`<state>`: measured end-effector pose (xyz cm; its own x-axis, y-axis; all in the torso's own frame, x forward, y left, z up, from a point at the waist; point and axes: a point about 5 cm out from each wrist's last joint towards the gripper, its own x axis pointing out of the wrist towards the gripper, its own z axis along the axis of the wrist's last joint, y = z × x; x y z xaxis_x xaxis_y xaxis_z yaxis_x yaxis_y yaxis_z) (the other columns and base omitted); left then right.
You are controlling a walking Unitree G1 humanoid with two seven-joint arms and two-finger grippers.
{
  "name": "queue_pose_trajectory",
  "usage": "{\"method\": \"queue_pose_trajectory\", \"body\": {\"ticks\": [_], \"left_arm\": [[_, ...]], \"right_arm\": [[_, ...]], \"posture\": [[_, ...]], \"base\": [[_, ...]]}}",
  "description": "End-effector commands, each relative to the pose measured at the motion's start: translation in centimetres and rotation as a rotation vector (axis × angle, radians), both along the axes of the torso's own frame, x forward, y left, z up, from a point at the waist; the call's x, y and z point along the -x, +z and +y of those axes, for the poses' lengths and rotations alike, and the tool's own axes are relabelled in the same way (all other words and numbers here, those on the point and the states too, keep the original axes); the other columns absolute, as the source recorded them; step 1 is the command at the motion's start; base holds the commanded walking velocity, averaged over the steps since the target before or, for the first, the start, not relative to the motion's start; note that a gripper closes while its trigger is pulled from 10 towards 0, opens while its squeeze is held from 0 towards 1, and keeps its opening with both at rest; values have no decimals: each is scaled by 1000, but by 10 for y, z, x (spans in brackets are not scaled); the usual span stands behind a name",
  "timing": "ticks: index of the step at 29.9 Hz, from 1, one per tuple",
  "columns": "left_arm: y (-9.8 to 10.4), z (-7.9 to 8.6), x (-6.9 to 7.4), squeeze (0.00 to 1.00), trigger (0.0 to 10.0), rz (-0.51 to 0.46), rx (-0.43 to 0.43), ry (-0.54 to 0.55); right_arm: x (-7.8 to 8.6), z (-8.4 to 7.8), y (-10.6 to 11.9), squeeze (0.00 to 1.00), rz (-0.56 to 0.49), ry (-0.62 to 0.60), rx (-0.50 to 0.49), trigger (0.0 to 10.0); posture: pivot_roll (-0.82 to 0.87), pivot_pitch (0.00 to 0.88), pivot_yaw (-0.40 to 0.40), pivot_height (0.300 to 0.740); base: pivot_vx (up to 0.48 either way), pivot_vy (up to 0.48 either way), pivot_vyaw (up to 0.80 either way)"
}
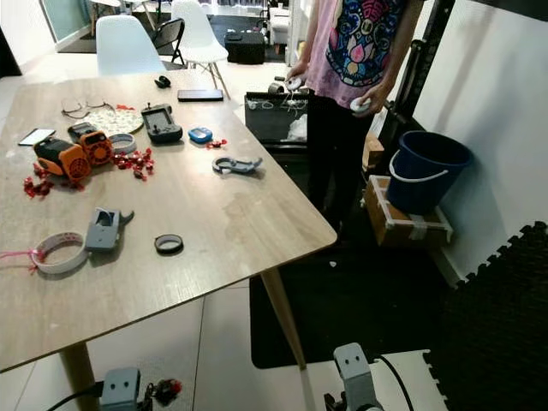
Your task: Hang keys on a hook
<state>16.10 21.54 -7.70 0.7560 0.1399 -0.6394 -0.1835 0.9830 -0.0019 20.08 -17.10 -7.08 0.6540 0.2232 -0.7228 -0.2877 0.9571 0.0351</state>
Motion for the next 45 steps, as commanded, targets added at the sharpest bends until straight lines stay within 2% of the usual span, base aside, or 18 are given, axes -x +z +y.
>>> {"method": "queue_pose_trajectory", "body": {"ticks": [1,16,20,45], "left_arm": [[0,-3,0,0,10000,-13,12,7],[1,-4,-3,0,10000,-16,17,16],[1,-4,-3,0,10000,-19,19,14],[3,-1,-4,0,10000,-31,7,-14]], "right_arm": [[4,-1,-3,0,21,-5,2,10000],[4,-1,-3,0,23,-8,0,10000],[5,0,-3,0,24,-9,-2,10000],[9,2,-5,0,30,-24,-7,10000]], "posture": [[60,23,-72,740],[64,34,-69,740],[66,38,-66,740],[67,42,-51,740]], "base": [[0,0,0],[0,0,0],[0,480,0],[0,0,0]]}}
